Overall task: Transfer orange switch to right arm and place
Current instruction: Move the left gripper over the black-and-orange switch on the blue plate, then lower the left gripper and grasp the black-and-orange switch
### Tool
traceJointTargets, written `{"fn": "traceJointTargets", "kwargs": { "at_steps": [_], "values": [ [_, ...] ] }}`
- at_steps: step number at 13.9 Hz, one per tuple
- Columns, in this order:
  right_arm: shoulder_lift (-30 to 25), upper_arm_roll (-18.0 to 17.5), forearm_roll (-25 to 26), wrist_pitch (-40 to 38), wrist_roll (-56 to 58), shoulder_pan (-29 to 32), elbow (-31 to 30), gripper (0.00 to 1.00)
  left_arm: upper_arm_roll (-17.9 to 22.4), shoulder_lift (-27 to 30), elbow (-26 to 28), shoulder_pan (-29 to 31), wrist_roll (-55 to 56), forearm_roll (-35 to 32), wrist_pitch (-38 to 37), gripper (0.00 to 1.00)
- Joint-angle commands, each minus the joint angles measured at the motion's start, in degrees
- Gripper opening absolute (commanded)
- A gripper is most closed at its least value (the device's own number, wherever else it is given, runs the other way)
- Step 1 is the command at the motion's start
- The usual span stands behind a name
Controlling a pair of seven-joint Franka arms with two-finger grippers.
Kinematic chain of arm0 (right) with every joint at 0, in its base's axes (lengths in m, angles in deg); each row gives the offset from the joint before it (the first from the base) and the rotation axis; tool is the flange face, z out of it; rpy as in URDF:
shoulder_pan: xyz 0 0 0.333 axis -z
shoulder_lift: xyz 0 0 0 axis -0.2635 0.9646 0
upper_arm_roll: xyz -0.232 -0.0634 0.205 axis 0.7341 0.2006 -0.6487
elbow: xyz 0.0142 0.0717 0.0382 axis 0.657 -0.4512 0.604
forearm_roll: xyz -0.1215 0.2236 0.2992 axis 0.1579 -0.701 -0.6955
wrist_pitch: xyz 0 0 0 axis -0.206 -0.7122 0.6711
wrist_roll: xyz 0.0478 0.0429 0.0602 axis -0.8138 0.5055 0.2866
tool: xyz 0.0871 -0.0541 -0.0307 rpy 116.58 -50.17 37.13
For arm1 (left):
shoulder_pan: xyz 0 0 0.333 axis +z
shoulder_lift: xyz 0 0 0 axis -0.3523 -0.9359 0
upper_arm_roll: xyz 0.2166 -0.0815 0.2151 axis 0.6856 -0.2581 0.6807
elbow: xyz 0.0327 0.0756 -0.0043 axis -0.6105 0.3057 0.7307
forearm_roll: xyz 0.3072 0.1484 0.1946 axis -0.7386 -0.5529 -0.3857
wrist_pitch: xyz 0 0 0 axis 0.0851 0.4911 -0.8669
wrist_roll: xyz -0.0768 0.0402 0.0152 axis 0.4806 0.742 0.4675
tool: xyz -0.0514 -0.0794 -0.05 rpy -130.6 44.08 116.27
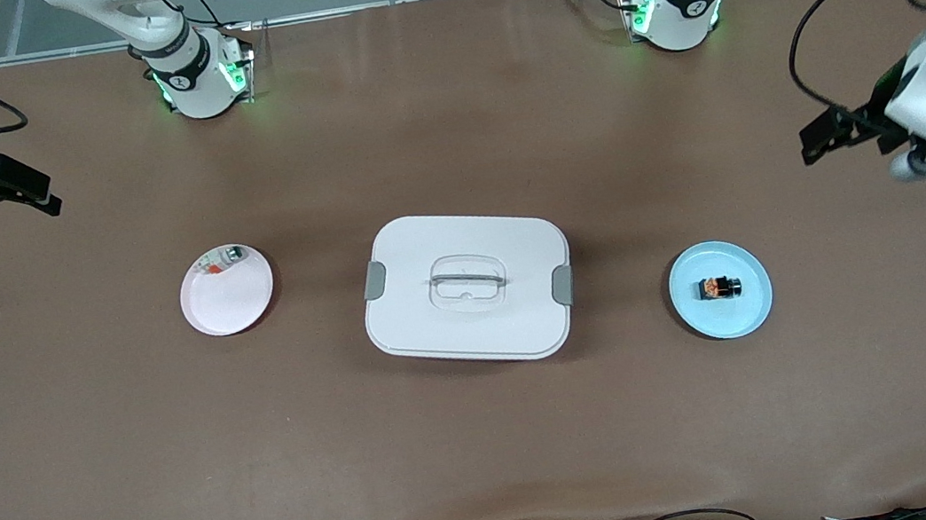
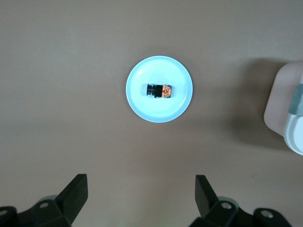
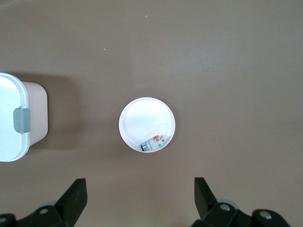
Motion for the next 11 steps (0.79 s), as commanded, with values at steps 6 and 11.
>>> {"fn": "traceJointTargets", "kwargs": {
  "at_steps": [6,11],
  "values": [
    [-1.2,-0.9,0.9,0.6,0.5,0.7,-1.0,1.0,-0.6,-6.3,13.5,0.1,0.3,-2.1,22.5,1.0],
    [-1.1,-1.1,0.9,0.5,1.8,0.7,-0.7,1.0,-0.7,-14.1,14.0,-1.6,0.4,-6.7,28.8,1.0]
  ]
}}
